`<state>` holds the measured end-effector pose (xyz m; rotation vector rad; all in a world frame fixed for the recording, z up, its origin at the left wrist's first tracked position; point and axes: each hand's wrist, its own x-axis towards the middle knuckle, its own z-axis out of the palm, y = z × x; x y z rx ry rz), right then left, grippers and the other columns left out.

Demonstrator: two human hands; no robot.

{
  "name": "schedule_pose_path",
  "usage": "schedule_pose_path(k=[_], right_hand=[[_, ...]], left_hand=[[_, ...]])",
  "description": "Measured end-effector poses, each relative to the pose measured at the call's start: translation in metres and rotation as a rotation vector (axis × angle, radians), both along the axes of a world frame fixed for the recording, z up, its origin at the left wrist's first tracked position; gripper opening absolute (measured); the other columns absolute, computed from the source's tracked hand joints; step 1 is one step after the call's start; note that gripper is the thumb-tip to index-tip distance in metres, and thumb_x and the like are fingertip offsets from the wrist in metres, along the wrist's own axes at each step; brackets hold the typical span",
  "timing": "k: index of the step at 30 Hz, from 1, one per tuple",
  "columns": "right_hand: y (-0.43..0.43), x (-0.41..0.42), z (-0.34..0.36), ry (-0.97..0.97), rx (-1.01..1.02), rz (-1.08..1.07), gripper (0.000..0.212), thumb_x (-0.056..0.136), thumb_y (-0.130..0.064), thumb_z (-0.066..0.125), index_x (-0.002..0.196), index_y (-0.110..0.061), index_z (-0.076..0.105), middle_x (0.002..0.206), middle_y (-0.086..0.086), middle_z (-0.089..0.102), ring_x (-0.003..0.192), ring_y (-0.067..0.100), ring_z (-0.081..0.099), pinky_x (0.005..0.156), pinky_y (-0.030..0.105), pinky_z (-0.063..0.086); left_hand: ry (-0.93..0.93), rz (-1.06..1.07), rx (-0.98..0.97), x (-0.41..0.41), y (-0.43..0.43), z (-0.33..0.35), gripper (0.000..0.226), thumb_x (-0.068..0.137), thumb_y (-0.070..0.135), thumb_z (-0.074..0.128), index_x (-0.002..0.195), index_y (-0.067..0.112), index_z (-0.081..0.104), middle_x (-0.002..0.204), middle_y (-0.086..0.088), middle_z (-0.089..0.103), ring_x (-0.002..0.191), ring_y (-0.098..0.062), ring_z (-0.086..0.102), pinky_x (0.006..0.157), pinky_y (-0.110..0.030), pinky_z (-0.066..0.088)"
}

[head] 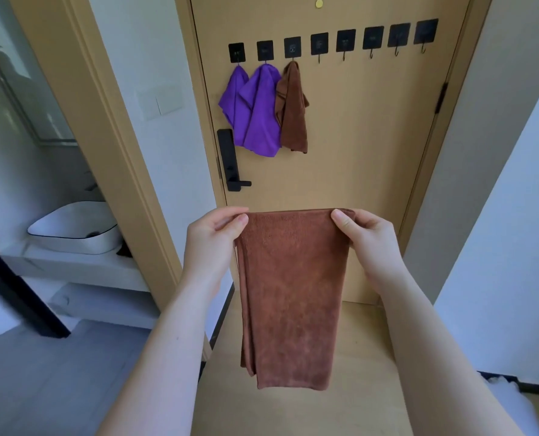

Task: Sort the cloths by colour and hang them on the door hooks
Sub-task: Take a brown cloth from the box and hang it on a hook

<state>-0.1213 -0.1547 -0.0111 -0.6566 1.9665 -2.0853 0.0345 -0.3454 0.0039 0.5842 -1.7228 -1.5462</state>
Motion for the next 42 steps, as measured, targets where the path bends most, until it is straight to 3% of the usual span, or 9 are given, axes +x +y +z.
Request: schedule_pose_path(k=[4,10,16,26,32,42], right_hand=[[-0.008,-0.045,0.002,-0.020,-0.016,0.038,0.015,0.094,-0.031,0.073,0.096,-0.018,0.081,0.096,-0.001,0.078,0.093,0.010,0.071,0.101,0.044,0.055],[-0.015,-0.116,0.007,-0.041,-0.043,0.109,0.014,0.094,-0.028,0.073,0.098,-0.017,0.081,0.101,0.001,0.079,0.106,0.023,0.072,0.102,0.051,0.054],[-0.015,-0.174,0.020,-0.026,-0.066,0.130,0.013,0.094,-0.026,0.073,0.099,-0.016,0.080,0.099,-0.002,0.079,0.099,0.013,0.073,0.102,0.046,0.055],[-0.032,-0.236,0.011,-0.032,-0.071,0.090,0.011,0.094,-0.025,0.073,0.100,-0.018,0.080,0.098,-0.004,0.079,0.096,0.009,0.073,0.099,0.039,0.057],[-0.050,-0.274,0.003,-0.028,-0.024,0.051,0.013,0.094,-0.027,0.073,0.101,-0.019,0.080,0.099,-0.006,0.079,0.098,0.009,0.073,0.096,0.034,0.058],[-0.111,-0.336,0.011,0.002,0.000,0.002,0.012,0.095,-0.027,0.072,0.099,-0.019,0.080,0.089,-0.012,0.077,0.086,0.000,0.071,0.079,0.020,0.052]], left_hand=[[-0.007,0.025,-0.006,-0.039,-0.001,0.004,0.021,0.095,0.013,0.069,0.099,0.029,0.081,0.107,0.003,0.078,0.111,-0.019,0.070,0.105,-0.050,0.052],[0.062,0.097,-0.038,-0.098,0.003,0.014,0.023,0.095,0.010,0.069,0.097,0.029,0.080,0.105,0.004,0.078,0.109,-0.017,0.071,0.105,-0.050,0.052],[0.137,0.136,-0.041,-0.159,0.007,0.023,0.035,0.094,0.005,0.068,0.085,0.036,0.081,0.099,0.003,0.079,0.106,-0.020,0.072,0.104,-0.052,0.052],[0.091,0.129,-0.018,-0.232,-0.017,0.008,0.022,0.093,0.012,0.070,0.095,0.031,0.081,0.105,0.001,0.078,0.108,-0.021,0.071,0.104,-0.054,0.052],[0.077,0.115,0.034,-0.277,-0.039,0.000,0.020,0.093,0.013,0.072,0.093,0.032,0.080,0.103,0.007,0.078,0.108,-0.012,0.070,0.106,-0.048,0.052],[0.045,0.037,0.014,-0.349,-0.114,-0.006,0.022,0.095,0.012,0.069,0.095,0.032,0.078,0.102,0.011,0.077,0.106,-0.009,0.070,0.105,-0.047,0.052]])
